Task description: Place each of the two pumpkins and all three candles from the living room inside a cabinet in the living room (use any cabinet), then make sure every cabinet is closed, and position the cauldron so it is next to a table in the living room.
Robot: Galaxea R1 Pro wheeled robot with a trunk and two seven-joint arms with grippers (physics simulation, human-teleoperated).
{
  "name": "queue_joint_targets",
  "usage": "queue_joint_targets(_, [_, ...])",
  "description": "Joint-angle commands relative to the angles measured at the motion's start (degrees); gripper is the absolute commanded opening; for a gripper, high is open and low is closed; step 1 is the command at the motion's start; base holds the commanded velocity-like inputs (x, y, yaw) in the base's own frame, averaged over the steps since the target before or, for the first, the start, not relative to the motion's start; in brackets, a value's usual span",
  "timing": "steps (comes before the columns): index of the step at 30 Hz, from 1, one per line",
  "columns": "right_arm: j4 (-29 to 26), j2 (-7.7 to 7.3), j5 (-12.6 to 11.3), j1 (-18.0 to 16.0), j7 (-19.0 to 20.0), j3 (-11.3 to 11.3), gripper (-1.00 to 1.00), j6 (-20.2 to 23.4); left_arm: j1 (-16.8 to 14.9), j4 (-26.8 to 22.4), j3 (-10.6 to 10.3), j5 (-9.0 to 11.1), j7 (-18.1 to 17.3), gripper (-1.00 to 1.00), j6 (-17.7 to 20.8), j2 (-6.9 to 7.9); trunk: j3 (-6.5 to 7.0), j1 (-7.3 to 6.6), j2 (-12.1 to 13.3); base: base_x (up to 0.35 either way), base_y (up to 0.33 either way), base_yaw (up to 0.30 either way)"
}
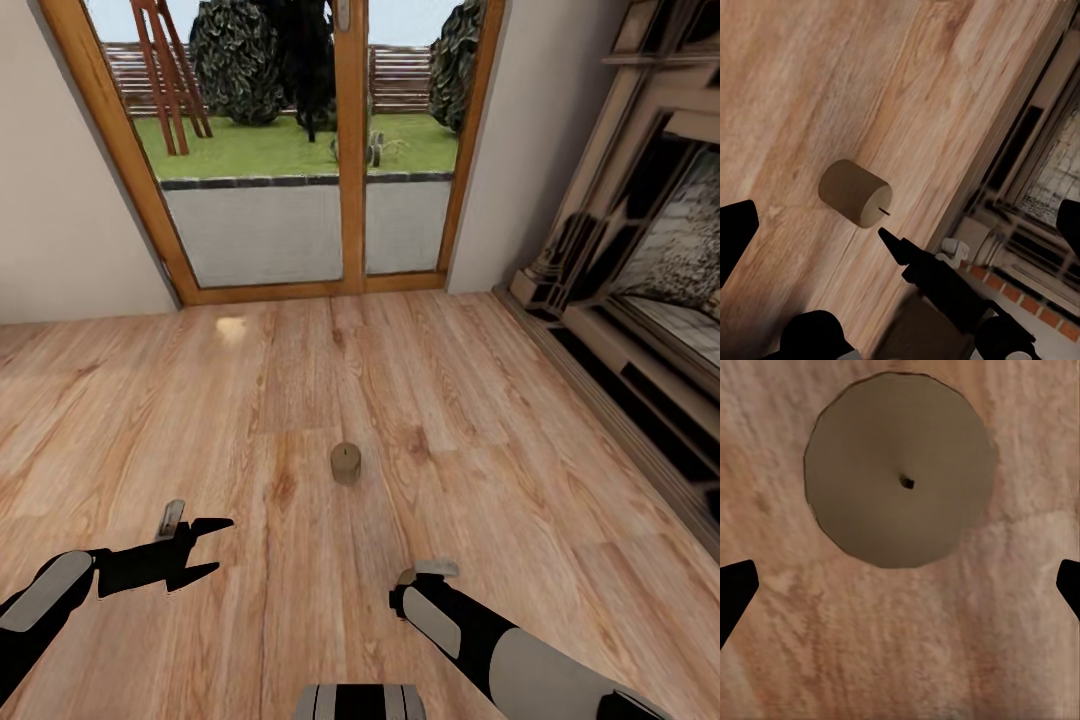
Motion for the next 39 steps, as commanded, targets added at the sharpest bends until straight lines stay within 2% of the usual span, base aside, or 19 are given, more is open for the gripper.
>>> queue_joint_targets(1, [-0.1, -0.03, -0.2, -0.1, -0.4, 0.4, 1.0, 0.2, 0.0, 0.0, -0.2, -0.4, -0.6, 1.0, 0.0, 0.06, -0.04, 0.01, 0.0, 0.239, 0.0, 0.0])
queue_joint_targets(18, [-0.1, -0.03, -0.2, -0.1, -0.3, 0.4, 1.0, 0.2, 0.0, -0.1, -0.2, -0.4, -0.6, 1.0, 0.0, 0.06, -0.04, 0.01, 0.0, 0.177, 0.0, 0.0])
queue_joint_targets(26, [-0.1, -0.03, -0.2, -0.1, -0.3, 0.4, 1.0, 0.1, 0.0, -0.1, -0.2, -0.4, -0.6, 1.0, 0.0, 0.06, -0.04, 0.01, 0.0, 0.031, 0.0, 0.0])
queue_joint_targets(31, [-0.1, -0.03, -0.1, -0.1, -0.2, 0.4, 1.0, -2.2, 0.0, -0.1, -0.2, -0.4, -0.7, 1.0, 0.0, 0.06, -0.04, 0.01, 0.0, 0.001, 0.0, 0.0])
queue_joint_targets(39, [0.0, -0.03, 2.4, -0.1, -0.2, 0.4, 1.0, -5.0, 0.0, -0.2, -0.2, -0.4, -0.7, 1.0, 0.0, 0.06, -0.27, 0.04, 0.0, 0.0, 0.0, 0.0])
